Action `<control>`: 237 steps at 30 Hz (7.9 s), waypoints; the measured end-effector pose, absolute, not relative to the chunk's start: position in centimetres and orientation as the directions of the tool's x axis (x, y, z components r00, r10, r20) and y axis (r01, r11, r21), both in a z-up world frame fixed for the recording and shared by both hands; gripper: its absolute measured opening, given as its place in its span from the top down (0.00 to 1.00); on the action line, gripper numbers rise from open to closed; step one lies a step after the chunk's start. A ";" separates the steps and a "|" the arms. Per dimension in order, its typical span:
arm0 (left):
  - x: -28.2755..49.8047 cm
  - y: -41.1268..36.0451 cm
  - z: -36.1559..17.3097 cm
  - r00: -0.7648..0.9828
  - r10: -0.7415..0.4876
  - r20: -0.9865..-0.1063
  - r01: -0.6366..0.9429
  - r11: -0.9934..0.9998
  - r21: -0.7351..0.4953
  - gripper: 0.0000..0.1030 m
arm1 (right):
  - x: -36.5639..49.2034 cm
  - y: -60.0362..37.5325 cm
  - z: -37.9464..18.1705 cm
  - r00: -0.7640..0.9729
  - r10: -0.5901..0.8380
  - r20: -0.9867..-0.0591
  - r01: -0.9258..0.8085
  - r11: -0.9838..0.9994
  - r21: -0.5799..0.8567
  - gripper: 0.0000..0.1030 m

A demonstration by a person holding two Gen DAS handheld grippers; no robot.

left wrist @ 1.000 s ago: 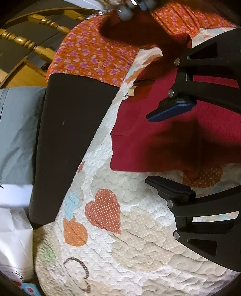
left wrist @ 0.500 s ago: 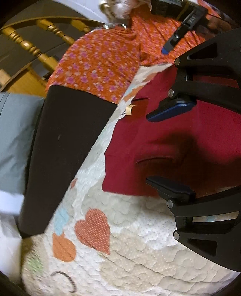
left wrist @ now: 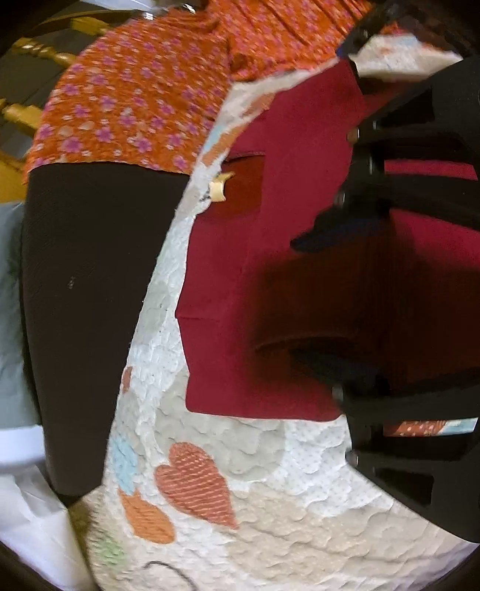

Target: Fold small clothes

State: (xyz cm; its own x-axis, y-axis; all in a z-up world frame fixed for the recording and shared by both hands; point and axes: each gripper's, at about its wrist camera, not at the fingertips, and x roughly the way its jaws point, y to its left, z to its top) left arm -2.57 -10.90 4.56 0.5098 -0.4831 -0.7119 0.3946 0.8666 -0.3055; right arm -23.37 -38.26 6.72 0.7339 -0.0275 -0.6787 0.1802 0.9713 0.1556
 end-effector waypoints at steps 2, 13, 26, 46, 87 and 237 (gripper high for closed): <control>-2.4 -11.1 4.7 0.508 -0.486 -0.711 0.406 0.863 -0.299 0.62 | -24.4 -38.3 7.0 0.735 -0.045 -0.677 0.175 0.976 0.126 0.55; -2.7 -11.6 4.2 0.505 -0.435 -0.746 0.404 0.882 -0.240 0.62 | -22.7 -41.7 5.1 0.664 -0.233 -0.711 0.334 0.942 0.003 0.82; -3.9 -10.5 6.1 0.533 -0.427 -0.730 0.408 0.886 -0.221 0.62 | -27.6 -43.2 8.1 0.692 -0.168 -0.702 0.357 0.925 0.131 0.71; -2.9 -11.3 3.8 0.457 -0.484 -0.746 0.385 0.864 -0.325 0.61 | -21.8 -43.5 6.0 0.703 -0.066 -0.708 0.288 0.937 0.199 0.64; -2.2 -8.1 4.9 0.493 -0.411 -0.767 0.310 0.907 -0.287 0.82 | -21.2 -38.1 4.0 0.611 -0.174 -0.772 0.238 0.971 -0.030 0.64; 0.2 -10.4 11.6 0.408 -0.544 -0.733 0.381 0.831 -0.405 0.89 | -16.8 -43.9 6.8 0.759 0.369 -0.536 0.191 0.661 0.726 0.77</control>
State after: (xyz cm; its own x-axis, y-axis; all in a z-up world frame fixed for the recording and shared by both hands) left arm 0.21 -10.39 11.63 0.4080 -0.5443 -0.7330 0.3807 0.8312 -0.4052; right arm -16.80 -43.89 6.82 0.7589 0.3695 -0.5363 0.1909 0.6610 0.7257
